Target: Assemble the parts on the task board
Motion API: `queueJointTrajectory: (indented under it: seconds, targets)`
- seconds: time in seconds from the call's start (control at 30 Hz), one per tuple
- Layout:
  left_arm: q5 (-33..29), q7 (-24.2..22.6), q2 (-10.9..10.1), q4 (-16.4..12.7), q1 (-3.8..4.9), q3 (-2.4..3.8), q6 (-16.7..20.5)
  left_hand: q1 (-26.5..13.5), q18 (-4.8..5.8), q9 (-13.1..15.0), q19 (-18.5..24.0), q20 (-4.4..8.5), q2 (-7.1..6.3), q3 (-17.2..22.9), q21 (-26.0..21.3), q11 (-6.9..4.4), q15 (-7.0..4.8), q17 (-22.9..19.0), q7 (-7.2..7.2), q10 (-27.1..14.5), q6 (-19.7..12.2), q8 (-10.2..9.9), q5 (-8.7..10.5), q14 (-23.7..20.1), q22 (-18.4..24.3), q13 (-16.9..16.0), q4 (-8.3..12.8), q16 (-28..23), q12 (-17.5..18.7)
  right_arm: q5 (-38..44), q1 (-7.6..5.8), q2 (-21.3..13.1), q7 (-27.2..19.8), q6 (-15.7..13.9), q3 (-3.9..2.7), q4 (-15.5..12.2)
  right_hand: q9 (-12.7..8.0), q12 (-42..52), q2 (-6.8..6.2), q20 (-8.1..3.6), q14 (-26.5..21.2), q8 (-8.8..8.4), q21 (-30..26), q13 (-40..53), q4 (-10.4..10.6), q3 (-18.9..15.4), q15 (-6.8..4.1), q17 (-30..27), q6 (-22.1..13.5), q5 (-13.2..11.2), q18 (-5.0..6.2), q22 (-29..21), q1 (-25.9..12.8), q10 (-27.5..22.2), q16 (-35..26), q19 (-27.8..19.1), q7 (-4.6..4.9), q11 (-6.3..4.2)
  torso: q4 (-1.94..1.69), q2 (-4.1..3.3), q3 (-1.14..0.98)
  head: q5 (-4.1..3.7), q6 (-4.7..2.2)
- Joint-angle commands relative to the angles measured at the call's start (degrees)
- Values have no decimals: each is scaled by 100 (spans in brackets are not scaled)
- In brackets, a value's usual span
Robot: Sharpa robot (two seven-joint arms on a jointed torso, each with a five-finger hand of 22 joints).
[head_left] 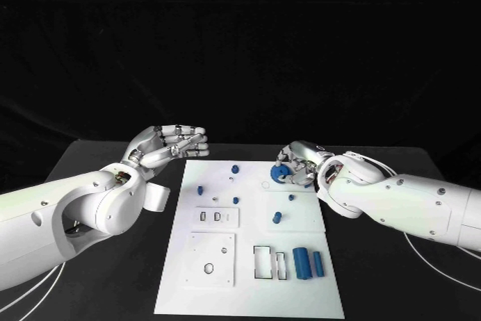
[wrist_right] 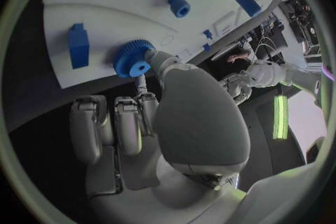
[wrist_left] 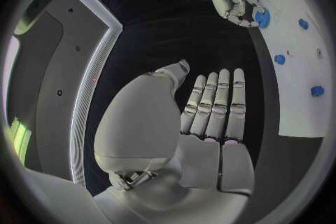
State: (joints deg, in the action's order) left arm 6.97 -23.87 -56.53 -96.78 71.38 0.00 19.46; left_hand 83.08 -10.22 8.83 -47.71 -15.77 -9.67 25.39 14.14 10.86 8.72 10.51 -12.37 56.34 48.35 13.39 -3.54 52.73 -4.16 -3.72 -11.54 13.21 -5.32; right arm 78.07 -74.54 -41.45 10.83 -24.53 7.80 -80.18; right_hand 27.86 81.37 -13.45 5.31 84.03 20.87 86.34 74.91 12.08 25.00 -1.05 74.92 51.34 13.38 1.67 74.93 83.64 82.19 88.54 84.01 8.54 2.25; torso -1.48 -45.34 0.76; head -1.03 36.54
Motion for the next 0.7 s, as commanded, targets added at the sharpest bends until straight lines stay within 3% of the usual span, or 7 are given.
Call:
queueJointTrajectory:
  seconds: [0.03,0.2,0.4,0.43,0.7]
  targets:
    - [-16,-26,11,-4,5,4,-90,28,-35,-10,-32,11,-36,25,-38,53,43,10,-203,3,-52,-20,17,12,7,-3,-6,-35,21,704,-31,1,-28,-475,-7,-144,54,31,9,-56,511,46,38,554,-12,41,-56,1117,275,13,-43,1092,-100,37,24,271,-186,-12,5,8,10,-4,-8]
    - [-16,-24,22,-4,5,4,-89,28,-35,-10,-32,11,-36,25,-38,53,43,10,-203,3,-52,-20,17,12,7,-3,-6,-35,21,1080,-93,41,129,-592,-10,-322,61,38,-40,-61,512,44,114,563,-29,92,-61,1121,295,10,-71,1189,-159,49,25,347,-193,-18,3,12,25,-4,-48]
    - [-16,-12,32,-10,6,4,-91,28,-35,-10,-32,11,-36,25,-38,53,43,10,-203,3,-52,-20,17,12,7,-3,-6,-35,21,1550,-115,204,249,-557,-9,-570,63,42,-52,-64,513,44,133,568,-41,114,-64,1126,303,10,-78,1214,-169,55,27,366,-197,-22,-21,18,50,23,-45]
    - [-16,-11,33,-11,6,4,-90,28,-35,-10,-32,11,-36,25,-38,53,43,10,-203,3,-52,-20,17,12,7,-3,-6,-35,21,1624,-114,247,263,-549,-7,-590,63,42,-52,-64,513,44,133,568,-41,114,-64,1126,303,10,-78,1214,-169,55,27,366,-197,-22,-13,12,42,32,-48]
    - [-16,-6,48,-17,6,4,-94,23,-35,-11,-34,11,-29,46,-40,53,43,13,-204,6,-51,-23,18,14,9,-3,1,-41,30,1885,-79,653,323,-510,15,-491,63,42,-58,-65,511,40,160,568,-44,129,-66,1118,303,11,-89,1248,-181,57,24,393,-197,-22,-19,9,49,52,-52]
